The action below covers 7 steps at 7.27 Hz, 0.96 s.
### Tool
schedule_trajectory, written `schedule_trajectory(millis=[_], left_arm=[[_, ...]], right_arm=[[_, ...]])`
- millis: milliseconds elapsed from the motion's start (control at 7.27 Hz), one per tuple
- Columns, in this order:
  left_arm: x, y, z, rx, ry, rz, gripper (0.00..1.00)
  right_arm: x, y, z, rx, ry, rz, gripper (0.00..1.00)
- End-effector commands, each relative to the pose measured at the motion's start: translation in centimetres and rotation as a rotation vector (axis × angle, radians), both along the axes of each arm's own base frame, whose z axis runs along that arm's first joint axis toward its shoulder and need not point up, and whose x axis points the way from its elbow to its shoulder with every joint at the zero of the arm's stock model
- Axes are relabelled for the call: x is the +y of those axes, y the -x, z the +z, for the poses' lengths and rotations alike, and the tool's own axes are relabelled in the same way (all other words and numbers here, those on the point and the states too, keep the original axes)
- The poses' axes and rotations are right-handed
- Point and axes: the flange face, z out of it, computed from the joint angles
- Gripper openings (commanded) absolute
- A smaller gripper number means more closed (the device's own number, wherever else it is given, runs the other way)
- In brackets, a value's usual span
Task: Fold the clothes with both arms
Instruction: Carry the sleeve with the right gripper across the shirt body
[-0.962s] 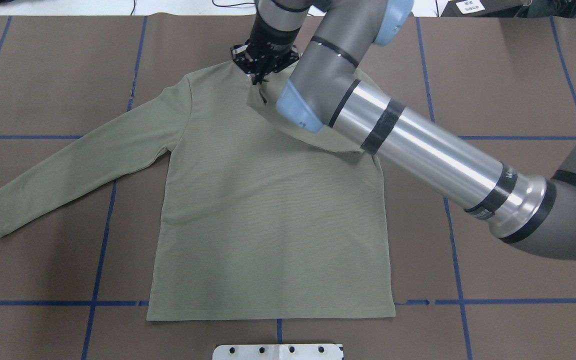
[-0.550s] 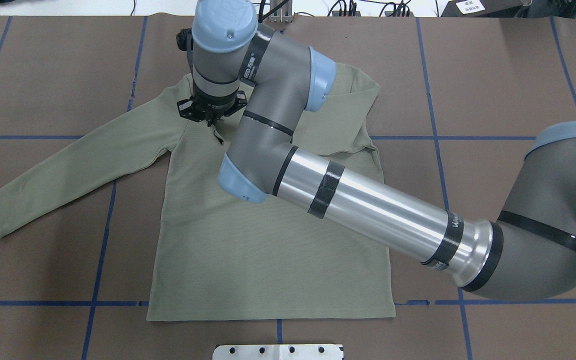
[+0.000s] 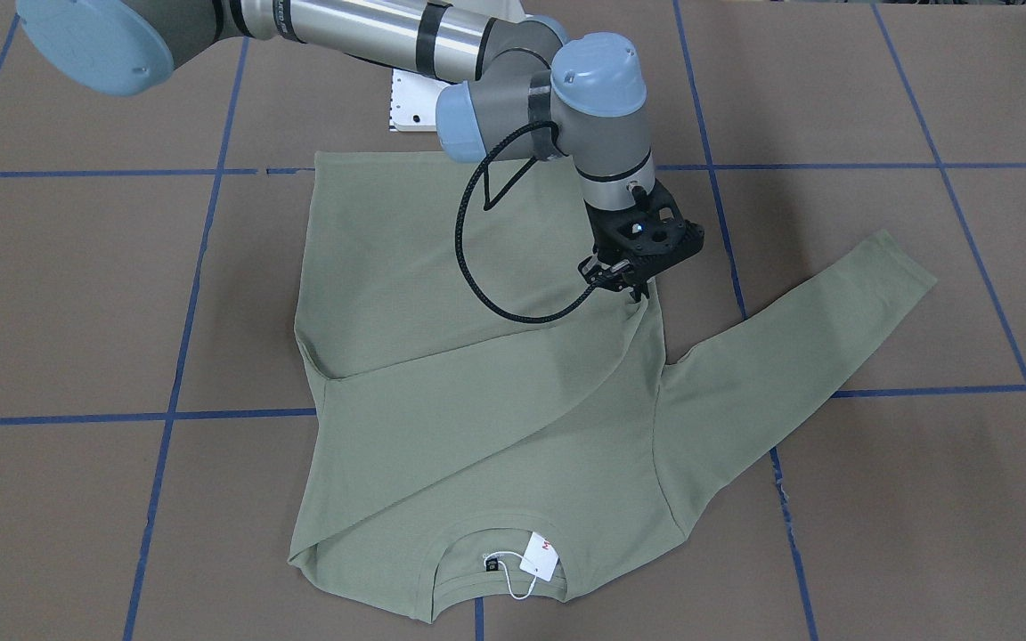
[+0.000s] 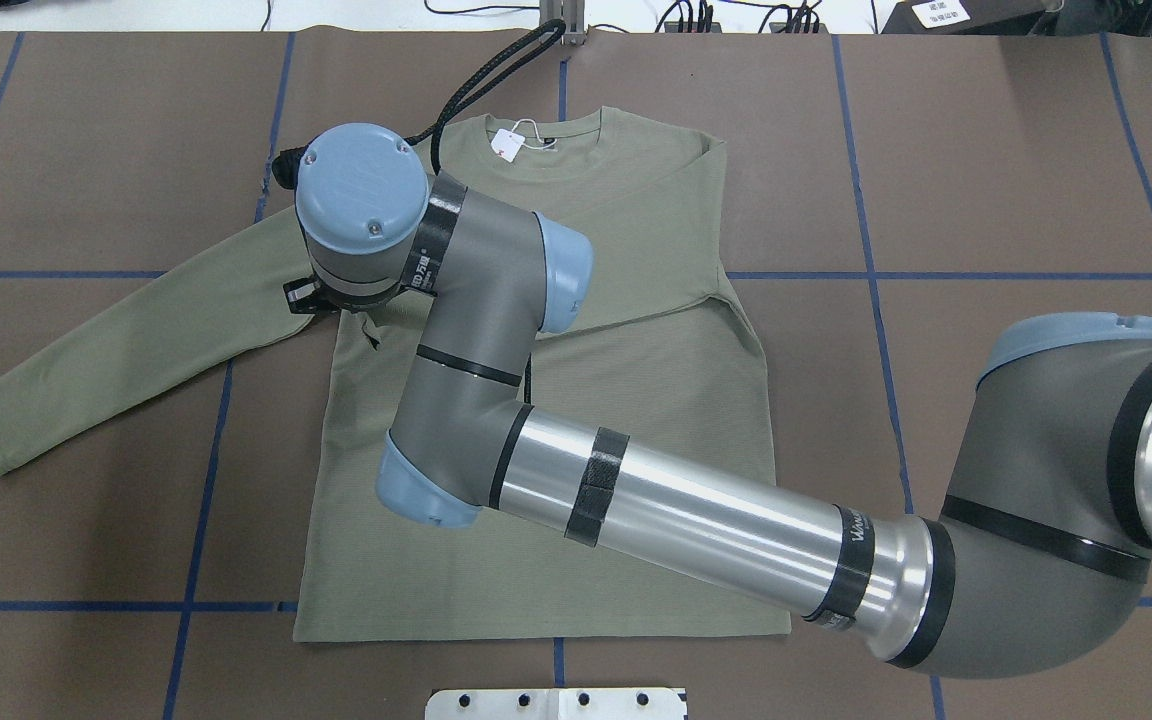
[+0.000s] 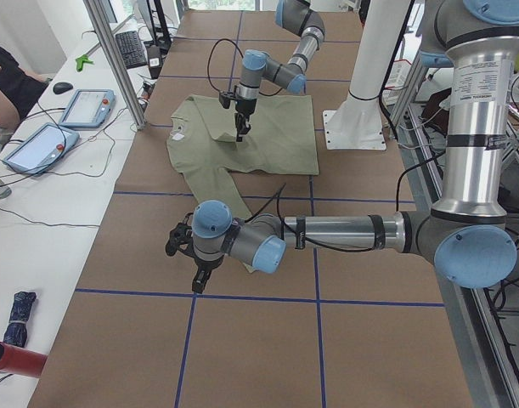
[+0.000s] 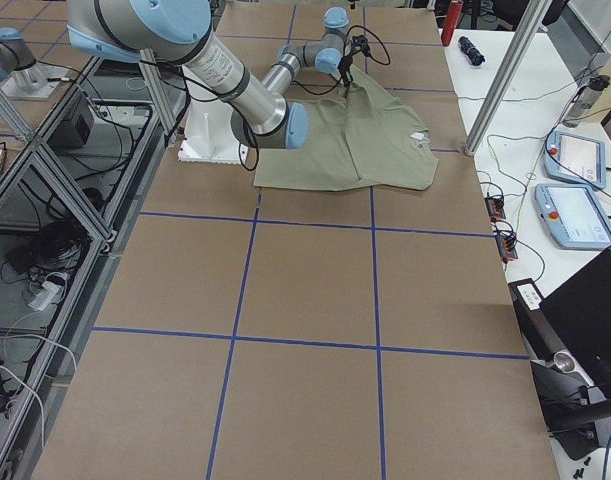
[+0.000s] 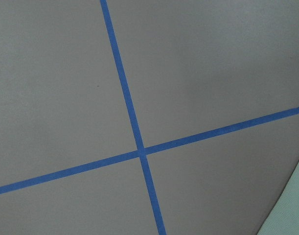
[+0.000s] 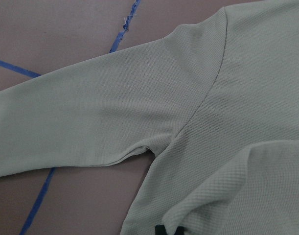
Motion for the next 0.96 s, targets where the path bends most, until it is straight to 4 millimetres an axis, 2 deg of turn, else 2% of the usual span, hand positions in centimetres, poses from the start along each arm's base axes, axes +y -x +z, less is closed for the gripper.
schedule_trajectory(millis=[0,137,275,412,550,825], left_arm=[[-0.2,0.0,0.2,0.000,0.003,0.000,0.99],[-0.5,0.0,-0.1,-0.001,-0.001,-0.001,0.99],[-0.9,-0.1,0.0,-0.001,-0.002,0.002,0.99],[-1.1,-0.1,0.0,-0.002,-0.005,0.002,0.99],[-1.0,-0.1,0.1,-0.002,-0.003,0.002,0.99],[-1.0,-0.1,0.5,-0.002,0.005,-0.001,0.99]], right_arm=[[-1.3,0.0,0.9,-0.004,0.005,0.024,0.00],[-1.3,-0.1,0.0,-0.020,0.014,0.032,0.00],[-1.0,-0.4,-2.4,-0.053,0.033,0.045,0.58],[-0.1,-0.2,-4.2,-0.074,0.035,0.042,0.97],[1.9,1.2,-5.1,-0.078,0.023,0.098,1.00],[2.3,1.6,-5.1,-0.084,0.050,0.139,1.00]])
